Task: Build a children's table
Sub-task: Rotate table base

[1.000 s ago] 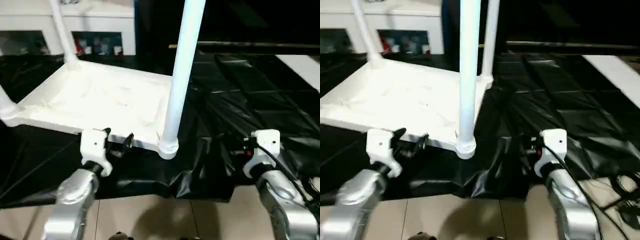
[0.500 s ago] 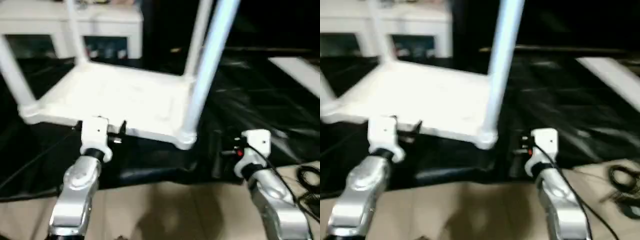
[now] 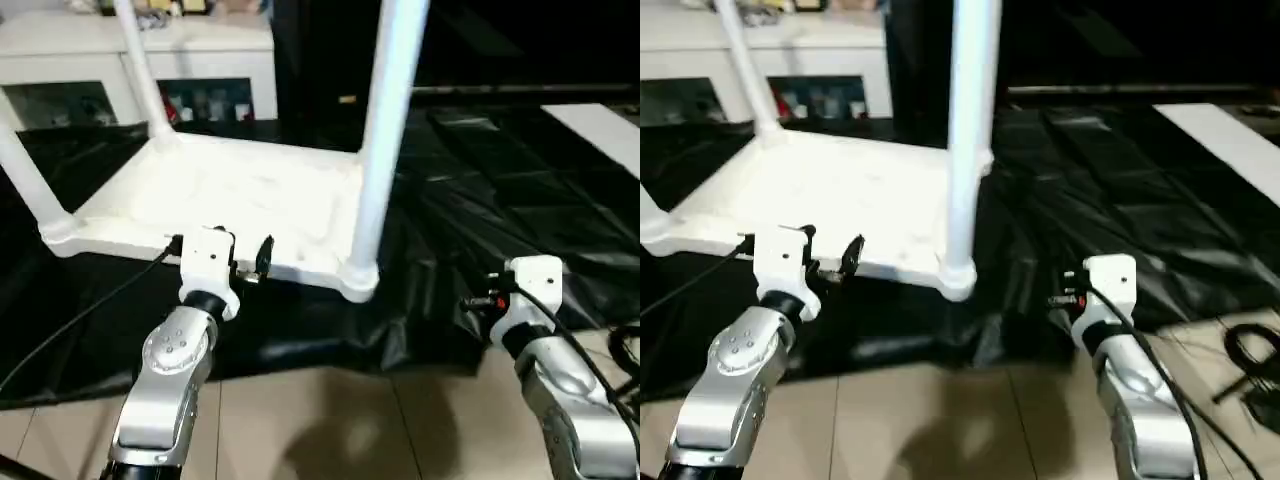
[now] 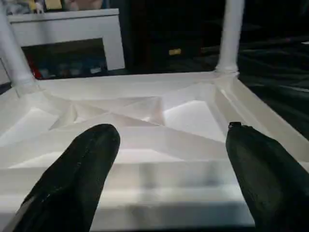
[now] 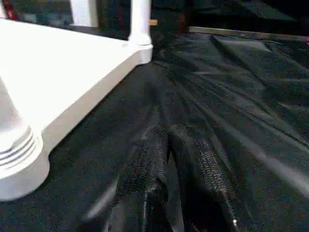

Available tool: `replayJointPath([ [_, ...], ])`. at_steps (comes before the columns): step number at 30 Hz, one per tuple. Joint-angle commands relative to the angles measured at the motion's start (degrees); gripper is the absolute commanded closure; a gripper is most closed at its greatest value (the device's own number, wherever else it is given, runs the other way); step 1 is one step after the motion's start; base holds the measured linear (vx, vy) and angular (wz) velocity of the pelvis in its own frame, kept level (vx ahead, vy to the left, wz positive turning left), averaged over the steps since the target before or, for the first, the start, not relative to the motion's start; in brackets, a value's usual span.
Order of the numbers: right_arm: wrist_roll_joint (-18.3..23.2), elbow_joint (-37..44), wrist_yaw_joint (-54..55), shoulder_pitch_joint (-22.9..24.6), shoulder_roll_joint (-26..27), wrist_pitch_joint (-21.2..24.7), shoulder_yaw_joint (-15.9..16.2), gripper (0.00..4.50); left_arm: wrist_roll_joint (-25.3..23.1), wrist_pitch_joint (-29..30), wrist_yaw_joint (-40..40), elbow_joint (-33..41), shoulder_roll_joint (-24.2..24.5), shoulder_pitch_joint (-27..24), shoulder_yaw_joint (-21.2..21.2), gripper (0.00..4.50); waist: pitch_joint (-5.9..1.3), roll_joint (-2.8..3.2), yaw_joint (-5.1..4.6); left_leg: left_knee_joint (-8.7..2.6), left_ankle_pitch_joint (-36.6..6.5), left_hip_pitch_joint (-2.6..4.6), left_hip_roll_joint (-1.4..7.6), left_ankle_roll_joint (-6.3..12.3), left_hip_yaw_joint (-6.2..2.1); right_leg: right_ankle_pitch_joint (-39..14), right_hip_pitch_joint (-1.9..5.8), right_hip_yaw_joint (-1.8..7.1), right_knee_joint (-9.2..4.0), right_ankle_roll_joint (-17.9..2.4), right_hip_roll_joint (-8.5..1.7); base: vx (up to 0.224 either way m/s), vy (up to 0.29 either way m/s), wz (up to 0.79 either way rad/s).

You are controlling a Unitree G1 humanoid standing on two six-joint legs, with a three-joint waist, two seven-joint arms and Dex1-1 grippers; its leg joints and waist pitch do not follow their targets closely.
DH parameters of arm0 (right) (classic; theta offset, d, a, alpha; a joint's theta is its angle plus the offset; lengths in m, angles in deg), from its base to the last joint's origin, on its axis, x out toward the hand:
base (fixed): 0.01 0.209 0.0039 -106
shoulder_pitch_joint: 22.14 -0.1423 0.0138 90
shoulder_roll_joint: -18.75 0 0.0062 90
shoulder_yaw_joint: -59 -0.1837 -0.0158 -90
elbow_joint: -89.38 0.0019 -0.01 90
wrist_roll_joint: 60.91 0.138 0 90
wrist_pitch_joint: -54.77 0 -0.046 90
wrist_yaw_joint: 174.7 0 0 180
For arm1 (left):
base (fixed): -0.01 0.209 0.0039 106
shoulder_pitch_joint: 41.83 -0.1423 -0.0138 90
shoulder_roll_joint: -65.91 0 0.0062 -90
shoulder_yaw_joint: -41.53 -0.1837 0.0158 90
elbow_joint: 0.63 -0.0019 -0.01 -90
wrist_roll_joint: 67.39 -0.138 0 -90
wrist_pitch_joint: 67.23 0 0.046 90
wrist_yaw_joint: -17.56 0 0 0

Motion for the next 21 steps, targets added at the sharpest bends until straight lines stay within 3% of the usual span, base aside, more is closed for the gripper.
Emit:
replayJointPath([
  [1,-0.57,0.25,-0.18,-1.19,0.07,-0.45,0.41,4.12,0.38,0.45,0.05,-0.38,0.28,0.42,0.41,0.43,-3.04,-0.14,0.60,-2.13,-0.06,-3.91,-0.69,15.08,-1.32,-11.49,5.09,-0.50,-7.14,-3.16,-4.76,0.192,0.072,0.58],
  [2,-0.57,0.20,0.07,-1.28,0.26,-0.59,0.23,4.12,0.49,0.46,-0.03,-0.41,0.24,0.41,0.34,0.43,-3.58,0.07,0.04,-2.05,3.73,-3.51,-1.07,16.93,-2.05,-6.81,5.58,-1.47,-6.37,-2.55,-3.16,0.192,0.072,0.58],
  [3,-0.61,0.15,0.32,-1.35,0.37,-0.72,0.10,4.12,0.55,0.45,-0.06,-0.43,0.19,0.39,0.29,0.43,-4.23,0.95,-0.61,-2.53,8.21,-0.02,-0.70,19.02,-3.46,-2.46,4.17,-2.10,-4.44,-1.96,-0.29,0.240,0.026,0.58],
  [4,0.16,-0.15,1.21,-1.52,1.11,-0.65,-0.97,4.12,0.62,0.43,-0.09,-0.42,0.12,0.32,0.21,0.43,-5.33,1.81,-3.73,-1.78,25.27,12.99,7.31,32.82,-13.08,-11.39,-9.31,0.74,6.09,1.56,1.77,0.253,-0.049,0.32],
  [5,0.25,-0.23,1.38,-1.56,1.19,-0.60,-1.16,4.12,0.63,0.43,-0.10,-0.43,0.11,0.32,0.21,0.43,-5.36,1.21,-2.88,-1.41,29.15,12.07,8.51,31.70,-12.43,-9.95,-9.76,1.59,6.87,2.04,0.91,0.253,-0.049,0.32],
  [6,0.45,-0.40,1.74,-1.65,1.36,-0.49,-1.58,4.12,0.67,0.41,-0.12,-0.46,0.10,0.32,0.23,0.43,-4.66,0.35,-3.09,-1.97,35.49,10.98,9.07,32.58,-13.46,-8.21,-12.22,3.19,9.25,3.82,-0.08,0.156,-0.105,0.01],
  [7,0.76,-0.71,2.14,-1.81,1.38,-0.38,-2.17,4.12,0.74,0.38,-0.16,-0.55,0.04,0.33,0.31,0.43,-4.04,-0.75,-2.34,-3.41,33.27,8.31,7.34,28.75,-9.99,-0.48,-13.56,5.99,10.04,5.59,-1.51,0.083,-0.102,-0.12],
  [8,0.76,-0.71,2.14,-1.81,1.38,-0.38,-2.17,4.12,0.74,0.38,-0.16,-0.55,0.04,0.33,0.31,0.43,-3.63,-1.35,-2.23,-3.70,27.95,7.10,5.64,27.24,-7.98,3.33,-13.41,6.57,8.73,3.81,-1.51,0.083,-0.102,-0.12],
  [9,0.84,-0.83,2.11,-1.87,1.26,-0.48,-2.31,4.12,0.75,0.38,-0.17,-0.56,0.00,0.33,0.32,0.43,-3.52,-2.41,-2.06,-2.64,20.78,6.61,2.52,23.86,-5.85,8.66,-12.73,7.60,5.20,0.84,-1.87,0.118,-0.078,-0.04],
  [10,0.96,-0.99,2.09,-2.02,0.98,-0.51,-2.58,4.12,0.70,0.44,-0.18,-0.53,-0.08,0.36,0.29,0.43,-2.85,-6.67,-0.94,0.81,0.07,-0.04,-5.64,16.78,-1.30,2.30,-4.57,13.15,-1.53,3.86,-3.49,0.155,-0.085,0.15],
  [11,0.94,-1.02,2.19,-2.10,0.85,-0.53,-2.77,4.12,0.74,0.51,-0.16,-0.49,-0.13,0.37,0.33,0.43,-3.15,-5.33,1.09,6.89,-7.39,-1.65,-6.25,10.51,-2.23,-7.45,-1.31,17.17,-3.56,-1.83,-9.14,0.155,-0.085,0.15],
  [12,0.93,-1.01,2.23,-2.12,0.82,-0.53,-2.83,4.12,0.76,0.53,-0.15,-0.47,-0.14,0.37,0.36,0.43,-2.43,-5.50,0.83,8.25,-3.36,-3.98,-4.97,5.53,-3.32,-5.98,0.51,15.08,-2.20,-5.90,-8.24,0.147,-0.067,0.02],
  [13,0.91,-1.08,2.23,-2.22,0.85,-0.45,-3.07,4.12,0.89,0.57,-0.06,-0.45,-0.21,0.34,0.49,0.43,-1.82,-5.18,0.98,8.05,-2.05,-3.82,-4.93,3.66,-3.35,-5.92,0.24,14.24,-2.65,-7.01,-7.71,0.120,-0.032,-0.11],
  [14,0.91,-1.10,2.23,-2.24,0.85,-0.43,-3.11,4.12,0.92,0.59,-0.04,-0.45,-0.22,0.34,0.52,0.43,-1.49,-4.84,0.90,7.85,-1.28,-3.25,-4.61,2.29,-3.25,-6.83,-0.43,13.96,-3.40,-9.07,-7.65,0.120,-0.032,-0.11],
  [15,0.77,-1.26,2.10,-2.30,0.81,-0.46,-3.22,4.12,1.04,0.73,0.21,-0.53,-0.44,0.29,0.75,0.43,-0.47,-3.39,0.90,4.78,3.73,-2.60,-2.74,1.50,-3.04,-14.82,-1.75,10.85,-5.44,-14.93,-6.51,0.099,0.004,0.02],
  [16,0.72,-1.24,2.08,-2.29,0.82,-0.43,-3.20,4.12,1.58,0.34,0.19,-0.63,-0.80,0.26,1.10,0.43,-0.61,-1.78,0.72,0.31,6.77,-2.76,-0.69,2.84,-3.01,-15.67,-1.68,8.51,-5.02,-15.44,-4.75,0.106,0.056,0.03],
  [17,0.72,-1.24,2.08,-2.29,0.82,-0.43,-3.20,4.12,1.58,0.34,0.19,-0.63,-0.80,0.26,1.10,0.43,-1.03,-0.27,0.75,-1.92,7.02,-1.79,0.51,2.66,-3.04,-14.13,-1.74,7.04,-4.65,-14.50,-3.49,0.106,0.056,0.03],
  [18,0.80,-1.17,2.00,-2.22,0.74,-0.37,-3.13,4.12,2.25,-0.09,0.38,-0.66,-1.44,0.21,1.65,0.43,-0.77,0.06,-0.24,-4.17,4.32,-2.56,2.14,3.91,-3.84,-10.51,-2.05,5.79,-2.92,-12.62,-1.45,0.129,0.126,-0.07],
  [19,0.88,-1.11,1.92,-2.16,0.69,-0.34,-3.06,4.12,2.42,-0.17,0.48,-0.65,-1.64,0.20,1.84,0.43,-2.98,1.42,-1.68,-3.54,6.81,1.12,5.86,7.47,-7.40,0.57,-4.87,4.76,2.56,-9.24,0.45,0.144,0.133,-0.03],
  [20,0.97,-1.06,1.88,-2.09,0.63,-0.30,-2.95,4.12,2.50,-0.21,0.53,-0.62,-1.76,0.18,2.02,0.43,-3.32,1.18,-1.81,-2.70,11.23,2.33,6.62,9.44,-8.09,4.57,-6.40,5.52,3.29,-8.60,-0.54,0.144,0.133,-0.03],
  [21,1.04,-1.07,1.73,-2.05,0.59,-0.29,-2.86,4.12,2.83,-0.36,0.69,-0.65,-1.82,0.17,2.14,0.43,-4.20,1.15,-1.41,-0.61,32.89,2.96,6.46,11.99,-8.90,13.57,-7.65,6.53,3.94,-6.88,-1.89,0.109,0.084,0.05],
])
